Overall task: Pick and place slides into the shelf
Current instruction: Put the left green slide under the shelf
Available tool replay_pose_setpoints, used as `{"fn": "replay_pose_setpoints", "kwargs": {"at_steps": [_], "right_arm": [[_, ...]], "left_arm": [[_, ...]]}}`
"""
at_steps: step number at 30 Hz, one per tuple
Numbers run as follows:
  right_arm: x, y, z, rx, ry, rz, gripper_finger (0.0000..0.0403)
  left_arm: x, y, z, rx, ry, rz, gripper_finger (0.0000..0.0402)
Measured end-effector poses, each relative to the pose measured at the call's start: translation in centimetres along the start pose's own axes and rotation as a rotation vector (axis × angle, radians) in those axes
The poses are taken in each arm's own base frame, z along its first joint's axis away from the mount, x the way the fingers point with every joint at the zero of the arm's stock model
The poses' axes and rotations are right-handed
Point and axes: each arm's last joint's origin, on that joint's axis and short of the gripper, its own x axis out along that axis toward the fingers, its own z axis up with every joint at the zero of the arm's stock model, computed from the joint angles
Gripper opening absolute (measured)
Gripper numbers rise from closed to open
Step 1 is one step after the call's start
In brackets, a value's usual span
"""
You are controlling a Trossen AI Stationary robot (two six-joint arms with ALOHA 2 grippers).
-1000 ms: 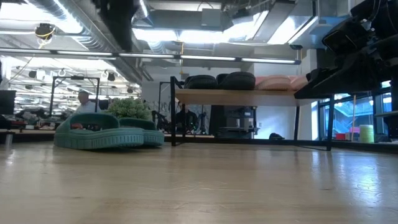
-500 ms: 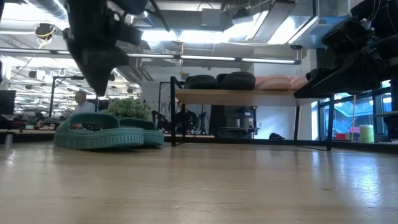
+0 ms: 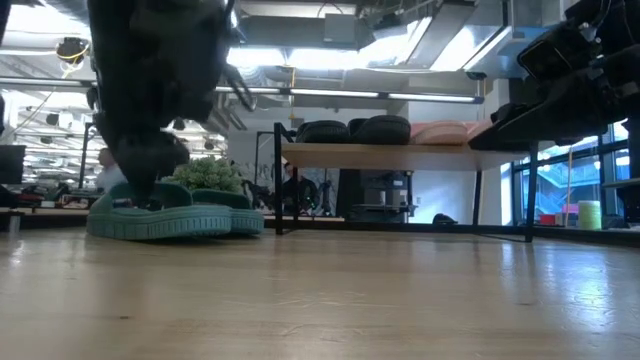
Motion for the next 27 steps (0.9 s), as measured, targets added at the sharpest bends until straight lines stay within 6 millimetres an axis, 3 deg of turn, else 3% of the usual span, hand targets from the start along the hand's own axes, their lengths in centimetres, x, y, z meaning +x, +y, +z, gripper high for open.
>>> {"fn": "replay_pose_setpoints", "kwargs": {"at_steps": [8, 23, 27], "right_arm": [[0.0, 0.0, 0.0, 0.0, 0.001, 0.0, 0.0255], [0.0, 0.0, -0.1, -0.006, 0.008, 0.0, 0.0255], [0.0, 0.0, -0.1, -0.008, 0.012, 0.0, 0.0255]], "left_arm": [[2.9, 1.0, -0.1, -0.028, 0.057, 0.067, 0.021], [3.3, 1.1, 0.4, -0.054, 0.042, 0.065, 0.021], [3.3, 1.1, 0.4, -0.053, 0.041, 0.065, 0.0191]]}}
